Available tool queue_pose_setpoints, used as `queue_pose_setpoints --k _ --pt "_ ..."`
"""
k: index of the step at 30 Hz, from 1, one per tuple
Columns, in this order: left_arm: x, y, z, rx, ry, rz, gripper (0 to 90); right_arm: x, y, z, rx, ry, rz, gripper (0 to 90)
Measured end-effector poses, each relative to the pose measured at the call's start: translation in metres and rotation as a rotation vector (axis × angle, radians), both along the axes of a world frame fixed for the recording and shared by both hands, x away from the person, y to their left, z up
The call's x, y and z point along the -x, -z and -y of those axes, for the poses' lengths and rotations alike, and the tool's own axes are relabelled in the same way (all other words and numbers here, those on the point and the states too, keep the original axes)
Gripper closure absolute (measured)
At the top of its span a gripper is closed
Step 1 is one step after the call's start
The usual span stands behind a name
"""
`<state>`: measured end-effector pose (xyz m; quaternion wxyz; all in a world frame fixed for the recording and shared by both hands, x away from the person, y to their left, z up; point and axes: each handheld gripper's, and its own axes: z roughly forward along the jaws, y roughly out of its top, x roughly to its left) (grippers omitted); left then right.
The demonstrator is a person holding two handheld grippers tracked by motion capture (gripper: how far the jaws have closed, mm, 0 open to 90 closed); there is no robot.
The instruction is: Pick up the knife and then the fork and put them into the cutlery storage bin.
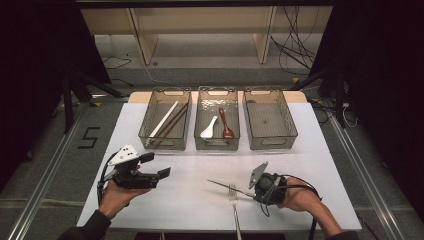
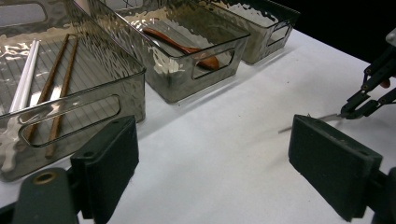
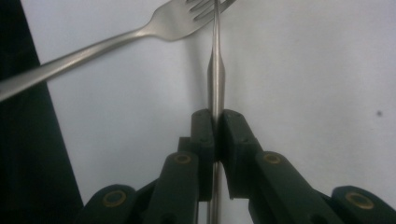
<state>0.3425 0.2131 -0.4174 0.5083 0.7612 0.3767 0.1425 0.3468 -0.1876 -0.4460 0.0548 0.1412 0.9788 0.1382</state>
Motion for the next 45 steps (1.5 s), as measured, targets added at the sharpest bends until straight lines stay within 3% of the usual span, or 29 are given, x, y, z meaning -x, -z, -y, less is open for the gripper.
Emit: queue_pose_setpoints --k 13,21,26,32,45 --pt "0.001 -0.001 -0.001 0.012 -0.006 0.01 15.5 -0.013 -0.017 0.017 -0.166 0.184 0.016 84.6" --pt "0.003 -0.003 -0.001 0.028 -0.012 0.018 15.5 -0.027 -0.029 0.033 -0.301 0.282 0.025 84.5" --pt "0.004 -0.003 0.0 0.035 -0.008 0.023 15.4 -0.038 -0.042 0.045 -0.381 0.352 0.056 84.6" --pt "0.005 -0.004 -0.001 0.04 -0.008 0.032 15.4 -0.05 -0.054 0.053 -0.439 0.407 0.08 84.5" --pt "0.008 -0.006 -0.003 0.035 0.001 0.035 15.4 -0.074 -0.06 0.062 -0.483 0.515 0.115 84.5"
